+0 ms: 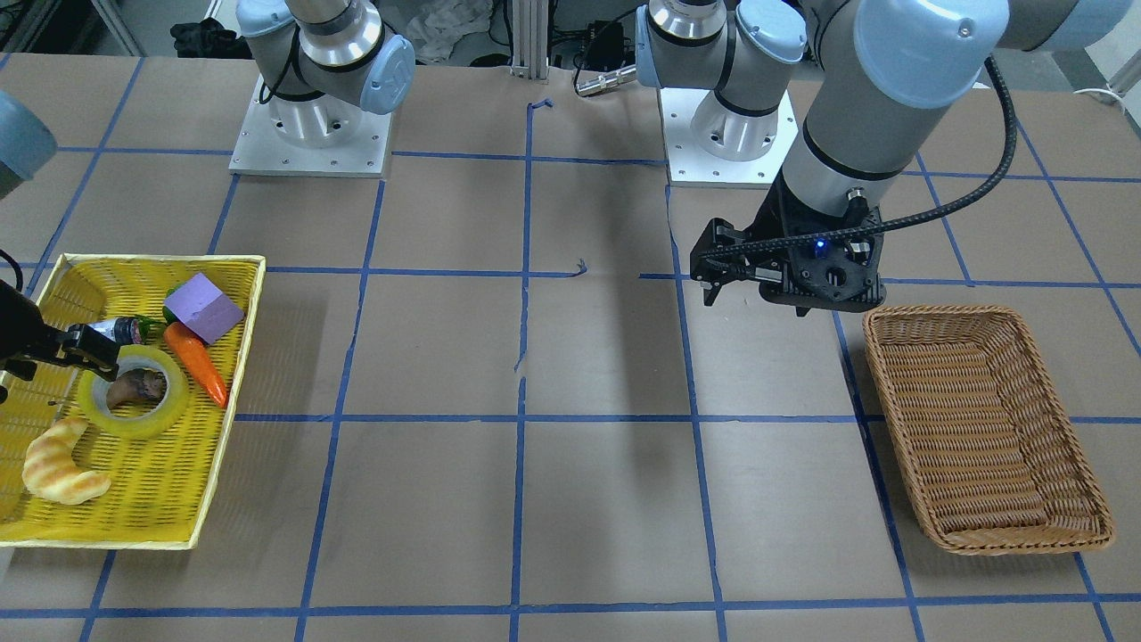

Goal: Transfer tape with both arms
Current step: 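Lower the right gripper onto the yellow tape roll and grasp it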

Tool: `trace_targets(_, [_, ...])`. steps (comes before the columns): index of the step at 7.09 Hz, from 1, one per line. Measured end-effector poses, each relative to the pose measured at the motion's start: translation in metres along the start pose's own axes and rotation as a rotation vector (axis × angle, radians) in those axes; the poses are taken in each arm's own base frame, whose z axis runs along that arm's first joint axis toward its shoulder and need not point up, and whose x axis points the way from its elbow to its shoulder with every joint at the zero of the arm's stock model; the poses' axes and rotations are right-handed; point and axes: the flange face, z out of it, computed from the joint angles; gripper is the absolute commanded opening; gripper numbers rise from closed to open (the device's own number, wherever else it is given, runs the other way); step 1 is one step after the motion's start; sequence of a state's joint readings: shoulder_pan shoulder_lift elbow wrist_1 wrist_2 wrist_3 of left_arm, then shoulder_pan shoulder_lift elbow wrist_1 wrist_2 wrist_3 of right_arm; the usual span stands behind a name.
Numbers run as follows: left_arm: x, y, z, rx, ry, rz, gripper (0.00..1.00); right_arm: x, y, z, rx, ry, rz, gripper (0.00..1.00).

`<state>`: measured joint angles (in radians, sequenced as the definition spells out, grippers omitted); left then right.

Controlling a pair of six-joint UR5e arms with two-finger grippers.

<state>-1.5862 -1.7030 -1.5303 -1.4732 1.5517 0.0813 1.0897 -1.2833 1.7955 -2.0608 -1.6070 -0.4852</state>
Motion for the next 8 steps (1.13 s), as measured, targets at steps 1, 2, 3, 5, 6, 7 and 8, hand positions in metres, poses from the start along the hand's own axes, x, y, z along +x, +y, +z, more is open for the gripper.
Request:
trace_targets(1, [0.0,-0.001,0.002,0.0,0.003,0.0,1.0,0.002,-0.001,0.017,-0.014,-0.006,0.0,1.0])
trace_targets(2, [0.0,-0.002,0.003,0.0,0.004,0.0,1.0,0.004,-0.003,0.031,-0.024,-0.01,0.001,0.76])
trace_targets(3, [0.0,-0.003,0.003,0.001,0.005,0.0,1.0,0.005,-0.005,0.04,-0.031,-0.013,0.002,0.35])
trace_targets(5, [0.0,-0.003,0.003,0.001,0.006,0.0,1.0,0.008,-0.006,0.046,-0.038,-0.013,0.002,0.0])
trace_targets(6, [0.0,-0.003,0.004,0.001,0.007,0.0,1.0,0.009,-0.005,0.047,-0.045,-0.002,0.001,0.0])
trace_targets(7, [0.0,-0.003,0.004,0.002,0.007,0.0,1.0,0.011,-0.005,0.045,-0.054,0.016,0.0,0.0])
trace_targets(8, [0.0,-0.003,0.004,0.002,0.008,0.0,1.0,0.013,-0.005,0.041,-0.054,0.027,0.0,0.0])
